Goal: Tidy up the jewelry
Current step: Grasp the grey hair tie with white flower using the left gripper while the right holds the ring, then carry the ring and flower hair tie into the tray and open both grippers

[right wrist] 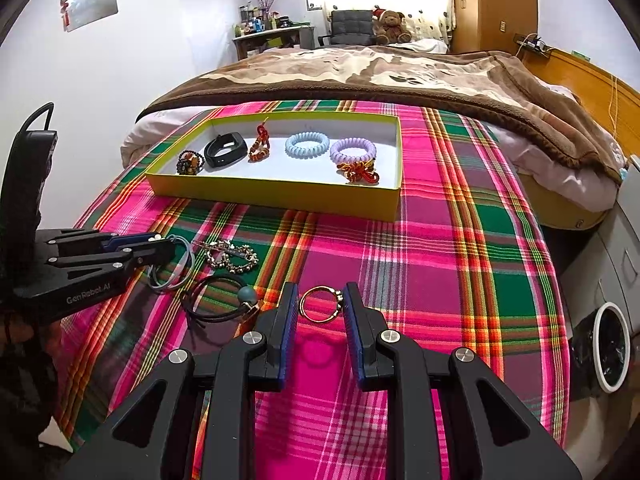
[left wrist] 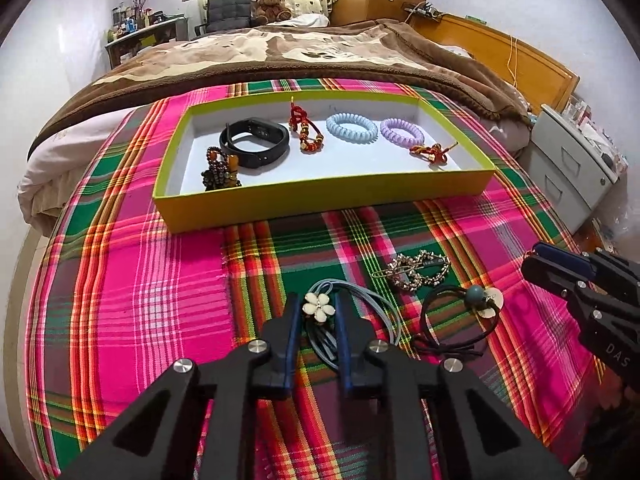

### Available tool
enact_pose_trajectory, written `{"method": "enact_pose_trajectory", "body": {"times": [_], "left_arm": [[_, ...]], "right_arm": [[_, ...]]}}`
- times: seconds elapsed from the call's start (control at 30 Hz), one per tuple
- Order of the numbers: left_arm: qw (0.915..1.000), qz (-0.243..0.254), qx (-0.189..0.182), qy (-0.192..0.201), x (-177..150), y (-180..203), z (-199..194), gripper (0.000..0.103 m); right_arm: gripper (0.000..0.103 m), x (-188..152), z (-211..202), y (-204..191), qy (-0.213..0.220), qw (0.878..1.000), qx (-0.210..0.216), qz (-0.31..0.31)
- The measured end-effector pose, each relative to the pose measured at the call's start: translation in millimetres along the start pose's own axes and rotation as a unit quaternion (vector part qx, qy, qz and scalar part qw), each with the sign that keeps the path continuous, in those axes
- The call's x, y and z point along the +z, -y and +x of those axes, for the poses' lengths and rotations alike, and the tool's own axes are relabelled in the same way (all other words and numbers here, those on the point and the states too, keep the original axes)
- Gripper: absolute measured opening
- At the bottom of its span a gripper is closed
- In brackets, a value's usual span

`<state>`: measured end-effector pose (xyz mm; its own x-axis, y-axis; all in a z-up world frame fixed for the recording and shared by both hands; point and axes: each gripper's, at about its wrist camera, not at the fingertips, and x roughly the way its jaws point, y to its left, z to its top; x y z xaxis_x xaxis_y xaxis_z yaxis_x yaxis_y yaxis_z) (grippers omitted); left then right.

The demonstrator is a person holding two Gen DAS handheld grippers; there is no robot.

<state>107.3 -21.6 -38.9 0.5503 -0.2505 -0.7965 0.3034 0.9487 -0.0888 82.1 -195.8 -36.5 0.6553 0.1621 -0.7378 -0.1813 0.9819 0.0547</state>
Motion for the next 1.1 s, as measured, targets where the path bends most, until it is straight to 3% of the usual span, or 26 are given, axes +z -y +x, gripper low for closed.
{"method": "enact_pose_trajectory", "body": {"times": [0.6, 1.1], "left_arm": [[0.9990, -0.017, -0.018, 0.038, 16.7, -10.7, -24.3, 0.018], [0.9971, -0.029, -0.019, 0.067, 67.2, -30.6, -18.0, 0.018]], "right_arm": [[0.023, 17.8, -6.5, -3.2, 0.024, 1.000, 0.002, 0.006], [0.023, 72.0, 16.3, -1.9, 0.044, 0.999, 0.017, 0.009]]}}
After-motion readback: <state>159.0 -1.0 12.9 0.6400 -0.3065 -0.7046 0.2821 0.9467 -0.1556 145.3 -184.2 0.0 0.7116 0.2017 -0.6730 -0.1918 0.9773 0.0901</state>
